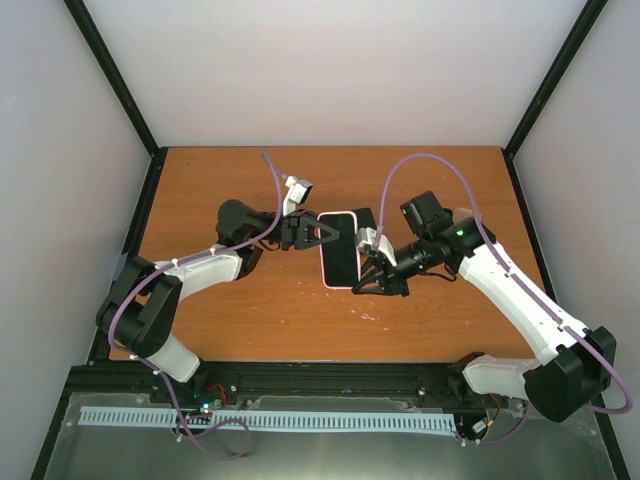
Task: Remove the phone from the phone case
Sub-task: Remove the phone case from the phone.
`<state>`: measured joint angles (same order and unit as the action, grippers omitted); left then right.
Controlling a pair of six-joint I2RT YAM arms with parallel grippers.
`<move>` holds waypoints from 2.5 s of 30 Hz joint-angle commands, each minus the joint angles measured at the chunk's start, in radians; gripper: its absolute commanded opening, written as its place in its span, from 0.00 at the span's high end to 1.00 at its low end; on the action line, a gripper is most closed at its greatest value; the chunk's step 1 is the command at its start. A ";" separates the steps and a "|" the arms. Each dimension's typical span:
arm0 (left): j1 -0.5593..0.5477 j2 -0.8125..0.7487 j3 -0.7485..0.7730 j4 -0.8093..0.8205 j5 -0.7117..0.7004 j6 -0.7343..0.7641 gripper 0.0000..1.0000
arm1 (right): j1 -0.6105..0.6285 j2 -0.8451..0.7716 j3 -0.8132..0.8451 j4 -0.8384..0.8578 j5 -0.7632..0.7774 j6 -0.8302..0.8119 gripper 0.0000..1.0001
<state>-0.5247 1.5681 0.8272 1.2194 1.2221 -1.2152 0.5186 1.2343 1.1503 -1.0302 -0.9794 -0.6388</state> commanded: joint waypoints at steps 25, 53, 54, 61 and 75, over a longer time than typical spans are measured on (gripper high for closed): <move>-0.115 0.328 0.090 0.592 0.107 -0.566 1.00 | 0.015 -0.034 0.125 0.055 0.072 -0.272 0.88; -0.177 0.276 0.063 0.567 0.154 -0.504 1.00 | -0.184 0.037 0.077 0.561 0.138 0.336 0.94; -0.179 0.275 0.064 0.568 0.157 -0.502 1.00 | -0.187 0.045 0.084 0.563 0.137 0.349 0.94; -0.182 0.250 0.056 0.517 0.185 -0.448 1.00 | -0.240 0.105 0.089 0.569 0.094 0.436 0.93; -0.238 0.153 0.169 -0.548 0.176 0.321 1.00 | -0.359 0.174 0.135 0.623 -0.118 0.574 0.76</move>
<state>-0.5774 1.7393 0.9703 1.0523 1.0321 -1.1324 0.1783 1.3785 1.1885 -0.8101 -1.0595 -0.1295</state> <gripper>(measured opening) 0.121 0.244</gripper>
